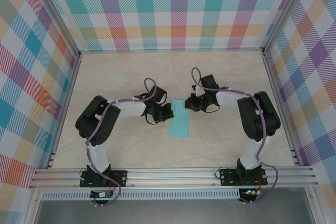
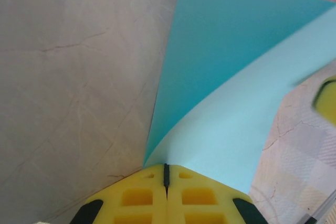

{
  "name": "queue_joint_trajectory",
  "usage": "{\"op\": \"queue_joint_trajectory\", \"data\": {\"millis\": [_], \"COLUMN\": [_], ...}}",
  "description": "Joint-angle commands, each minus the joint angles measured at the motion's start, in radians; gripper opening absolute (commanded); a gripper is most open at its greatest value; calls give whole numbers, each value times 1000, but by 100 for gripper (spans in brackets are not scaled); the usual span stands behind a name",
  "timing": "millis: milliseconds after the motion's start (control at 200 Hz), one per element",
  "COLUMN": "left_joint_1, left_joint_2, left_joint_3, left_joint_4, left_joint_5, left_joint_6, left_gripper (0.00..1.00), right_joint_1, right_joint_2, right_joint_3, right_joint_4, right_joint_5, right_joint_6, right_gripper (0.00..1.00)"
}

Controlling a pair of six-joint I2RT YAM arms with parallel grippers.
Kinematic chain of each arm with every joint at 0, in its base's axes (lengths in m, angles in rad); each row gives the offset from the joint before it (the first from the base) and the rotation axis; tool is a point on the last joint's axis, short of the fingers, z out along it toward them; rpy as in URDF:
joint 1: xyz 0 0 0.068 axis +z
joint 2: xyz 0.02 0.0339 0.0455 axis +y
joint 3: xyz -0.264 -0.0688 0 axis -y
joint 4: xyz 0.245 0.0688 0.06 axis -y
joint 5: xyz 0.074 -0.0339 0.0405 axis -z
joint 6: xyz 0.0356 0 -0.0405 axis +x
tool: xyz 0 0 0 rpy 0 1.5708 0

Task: Fold a paper plane with a square sheet of paper (pick it up from the middle)
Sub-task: First fold in half a square sheet of paper at the center of the table.

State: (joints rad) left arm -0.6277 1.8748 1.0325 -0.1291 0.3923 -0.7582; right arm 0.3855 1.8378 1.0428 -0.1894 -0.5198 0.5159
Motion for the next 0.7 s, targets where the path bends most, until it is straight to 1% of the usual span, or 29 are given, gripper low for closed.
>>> {"op": "queue_joint_trajectory", "data": {"millis": [0, 75, 355, 510, 590, 695], "left_joint_1": [-18, -19, -17, -19, -19, -18], "left_joint_2": [42, 41, 38, 38, 39, 40], "left_joint_3": [-21, -20, -25, -26, -28, -31], "left_joint_4": [-110, -111, -109, -115, -116, -113], "left_joint_5": [-24, -23, -28, -28, -30, -29], "left_joint_6": [20, 17, 16, 21, 23, 21], "left_gripper": [0, 0, 0, 0, 0, 0], "right_joint_1": [-11, -12, -13, -14, -23, -35], "right_joint_2": [35, 54, 126, 84, 55, 54], "right_joint_3": [32, 28, 6, 34, 53, 85], "right_joint_4": [-31, -19, 3, -30, -29, -42], "right_joint_5": [7, 31, 48, 20, -14, -33], "right_joint_6": [-23, -13, 3, -4, -2, 0], "right_gripper": [8, 8, 8, 8, 8, 7]}}
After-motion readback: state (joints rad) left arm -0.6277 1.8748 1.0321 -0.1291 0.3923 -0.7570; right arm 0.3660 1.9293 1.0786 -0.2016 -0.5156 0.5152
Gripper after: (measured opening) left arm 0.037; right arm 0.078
